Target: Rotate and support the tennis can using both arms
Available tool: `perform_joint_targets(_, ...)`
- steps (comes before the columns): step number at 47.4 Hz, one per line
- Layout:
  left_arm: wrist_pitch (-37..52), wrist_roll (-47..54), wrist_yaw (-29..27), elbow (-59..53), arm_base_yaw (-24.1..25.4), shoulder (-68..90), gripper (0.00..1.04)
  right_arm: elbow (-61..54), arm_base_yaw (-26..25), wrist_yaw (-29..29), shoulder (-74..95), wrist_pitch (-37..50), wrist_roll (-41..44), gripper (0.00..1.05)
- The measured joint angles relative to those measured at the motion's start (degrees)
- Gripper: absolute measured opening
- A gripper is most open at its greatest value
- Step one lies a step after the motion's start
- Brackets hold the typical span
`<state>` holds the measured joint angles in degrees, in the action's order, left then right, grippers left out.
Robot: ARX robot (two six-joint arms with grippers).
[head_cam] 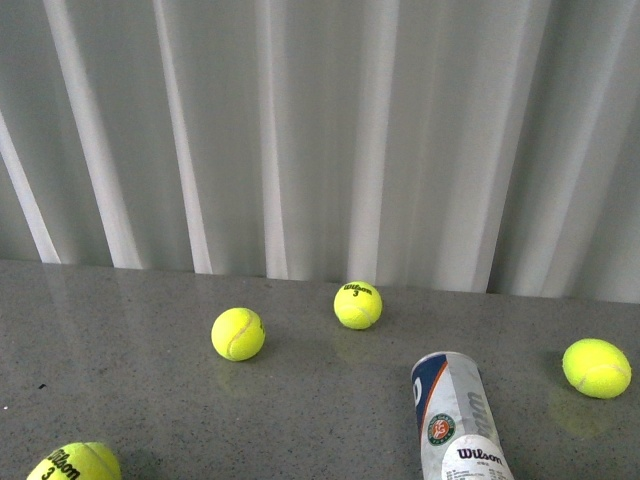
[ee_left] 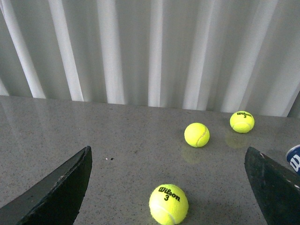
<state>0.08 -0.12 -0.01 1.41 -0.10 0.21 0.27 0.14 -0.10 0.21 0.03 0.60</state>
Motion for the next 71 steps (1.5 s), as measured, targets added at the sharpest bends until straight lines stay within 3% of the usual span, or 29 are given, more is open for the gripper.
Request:
perform_joint_targets(46,0.0,0.0,0.0,0.0,0.0,0.0,0.98,0.7,0.0,0.4,1.4,-1.2,0.9,0.98)
perform_joint_targets(55,0.0,0.0,0.0,0.0,0.0,0.0,0.98,20.5,-1.8,-1.6,43.5,19.7,-0.9,0.98)
perform_joint_targets(60,0.0,0.0,0.0,0.0,0.0,0.0,0.98,35.9,0.7,-1.9,68.1,14.4,-6.1,0.98)
perform_joint_targets(71,0.0,0.0,0.0,0.0,0.0,0.0,0.98,52.3,4.5,-6.5,95.0,0.9,-15.4,0.98)
